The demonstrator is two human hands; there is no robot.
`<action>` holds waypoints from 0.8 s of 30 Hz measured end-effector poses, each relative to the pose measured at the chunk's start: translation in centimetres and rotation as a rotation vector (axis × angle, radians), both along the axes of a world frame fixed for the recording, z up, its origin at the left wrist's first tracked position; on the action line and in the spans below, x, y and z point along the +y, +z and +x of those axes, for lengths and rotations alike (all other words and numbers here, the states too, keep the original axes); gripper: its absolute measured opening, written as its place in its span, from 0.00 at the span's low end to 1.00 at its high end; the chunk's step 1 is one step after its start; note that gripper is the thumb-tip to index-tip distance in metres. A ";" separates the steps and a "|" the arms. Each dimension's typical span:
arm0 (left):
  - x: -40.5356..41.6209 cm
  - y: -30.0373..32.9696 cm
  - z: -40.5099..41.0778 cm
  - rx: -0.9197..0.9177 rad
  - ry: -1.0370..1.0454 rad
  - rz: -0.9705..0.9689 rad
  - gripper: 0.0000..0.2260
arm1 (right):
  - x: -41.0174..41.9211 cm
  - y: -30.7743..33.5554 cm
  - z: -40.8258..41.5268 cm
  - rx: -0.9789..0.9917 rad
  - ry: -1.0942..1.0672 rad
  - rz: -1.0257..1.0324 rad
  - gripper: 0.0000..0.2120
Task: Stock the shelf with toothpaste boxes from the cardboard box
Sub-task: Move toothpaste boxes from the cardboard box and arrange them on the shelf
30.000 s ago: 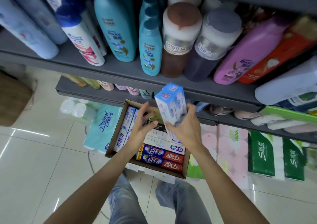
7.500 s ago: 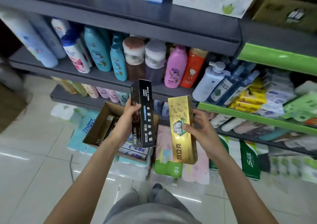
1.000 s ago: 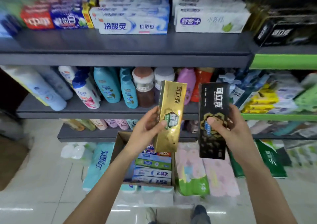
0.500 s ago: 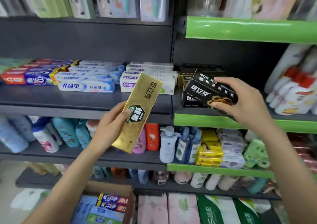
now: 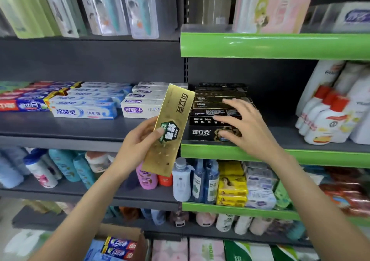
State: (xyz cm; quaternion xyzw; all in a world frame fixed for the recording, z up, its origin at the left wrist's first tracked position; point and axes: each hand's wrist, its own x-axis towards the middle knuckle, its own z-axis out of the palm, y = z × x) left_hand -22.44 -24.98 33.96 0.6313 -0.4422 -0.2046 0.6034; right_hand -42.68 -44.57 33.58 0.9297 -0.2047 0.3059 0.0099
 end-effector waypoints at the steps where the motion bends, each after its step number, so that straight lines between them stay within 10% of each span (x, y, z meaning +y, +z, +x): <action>1: -0.3 0.1 -0.4 0.036 -0.007 -0.013 0.14 | 1.4 0.4 -0.3 -0.100 0.023 0.104 0.17; 5: -2.4 -0.1 -3.3 0.267 -0.011 -0.027 0.20 | 8.0 1.6 -0.2 -0.180 0.134 0.616 0.29; 10: -5.8 -0.1 -6.8 0.382 -0.079 -0.143 0.22 | 7.3 2.2 -0.9 -0.255 0.058 0.538 0.30; 16: -8.4 -2.2 -3.7 -0.959 0.199 -0.034 0.15 | 2.3 4.0 -1.9 -0.013 -0.159 -0.355 0.31; 24: -9.9 -3.4 -2.1 -1.174 0.189 -0.064 0.17 | -5.6 4.6 3.1 0.408 -0.375 -0.290 0.28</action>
